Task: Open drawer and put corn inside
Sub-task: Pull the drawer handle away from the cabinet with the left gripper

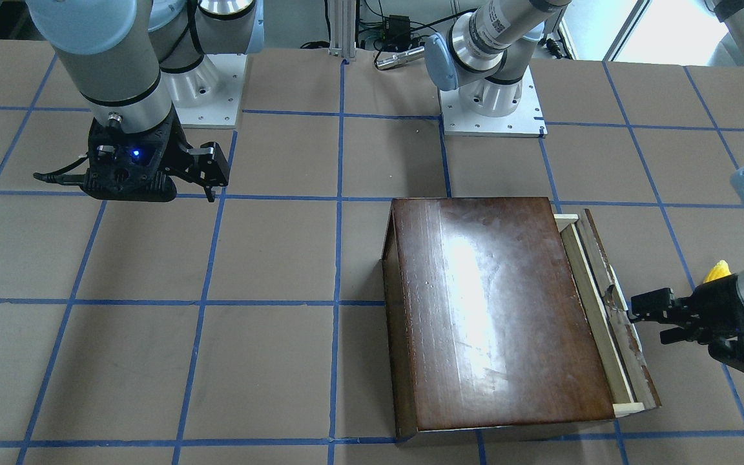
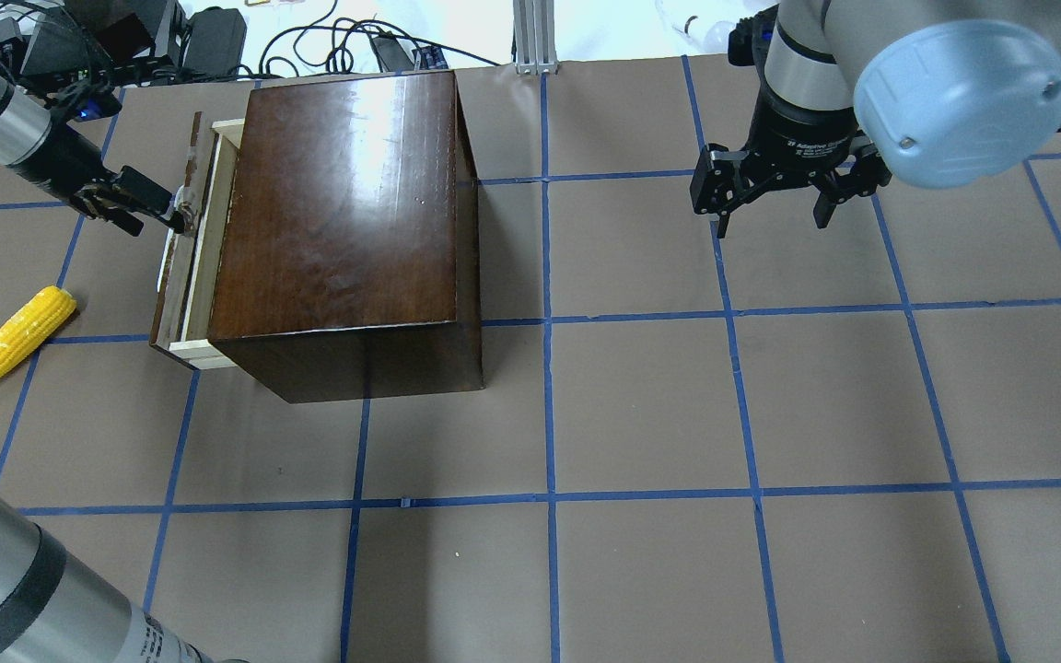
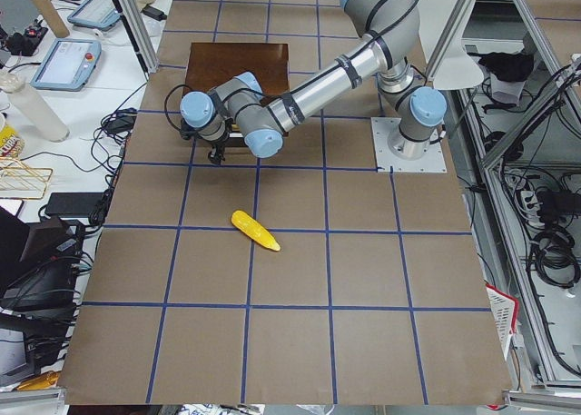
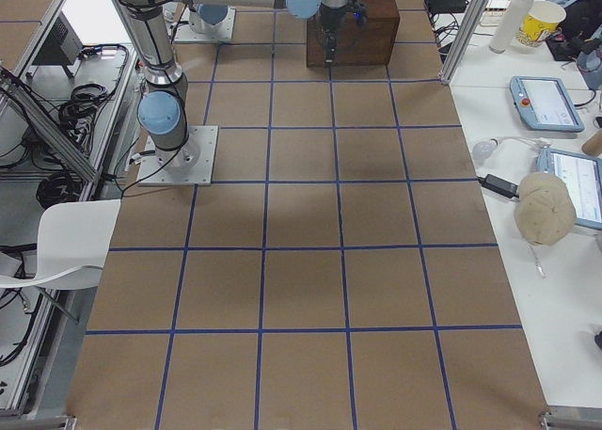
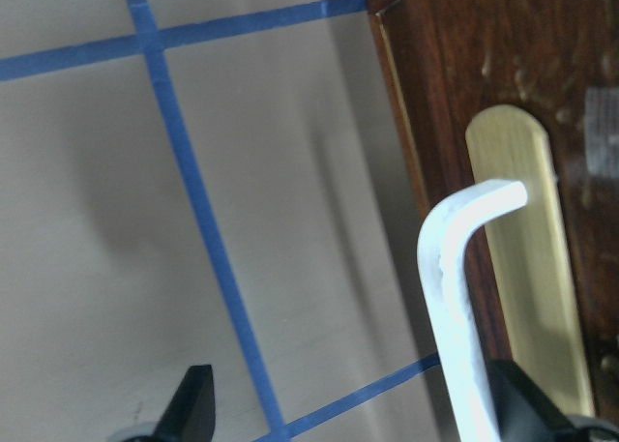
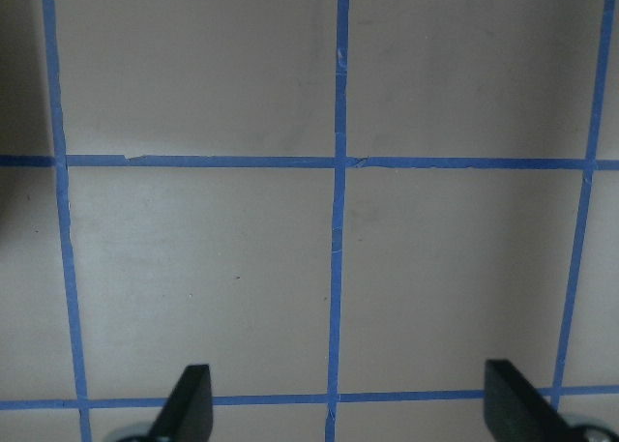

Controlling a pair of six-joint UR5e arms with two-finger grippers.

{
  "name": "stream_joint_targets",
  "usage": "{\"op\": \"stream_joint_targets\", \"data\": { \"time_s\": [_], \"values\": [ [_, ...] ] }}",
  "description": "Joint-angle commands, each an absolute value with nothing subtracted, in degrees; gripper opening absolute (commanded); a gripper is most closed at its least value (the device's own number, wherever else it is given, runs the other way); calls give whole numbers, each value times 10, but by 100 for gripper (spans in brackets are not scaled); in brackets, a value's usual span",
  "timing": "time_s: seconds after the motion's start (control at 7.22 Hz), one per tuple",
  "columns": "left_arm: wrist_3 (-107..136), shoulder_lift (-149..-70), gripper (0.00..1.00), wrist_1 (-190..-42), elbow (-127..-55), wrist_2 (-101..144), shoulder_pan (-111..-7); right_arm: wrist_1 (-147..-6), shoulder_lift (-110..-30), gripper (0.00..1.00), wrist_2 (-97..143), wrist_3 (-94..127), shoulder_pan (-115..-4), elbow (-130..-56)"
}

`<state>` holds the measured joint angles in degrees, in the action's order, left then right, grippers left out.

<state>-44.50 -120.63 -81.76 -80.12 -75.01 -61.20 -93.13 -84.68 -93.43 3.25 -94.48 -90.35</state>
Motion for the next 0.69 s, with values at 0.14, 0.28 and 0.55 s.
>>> {"op": "stream_joint_targets", "data": {
  "time_s": [0.14, 0.28, 0.55],
  "values": [
    [-461, -1211, 100, -818, -787, -763, -603, -931, -846, 100, -934, 33, -945, -904],
    [-461, -1211, 100, -817, -787, -763, -600, -931, -846, 100, -934, 33, -945, -904],
    [-479, -1212, 100, -817, -779, -764, -599, -931, -847, 100, -934, 33, -945, -904]
  ]
}}
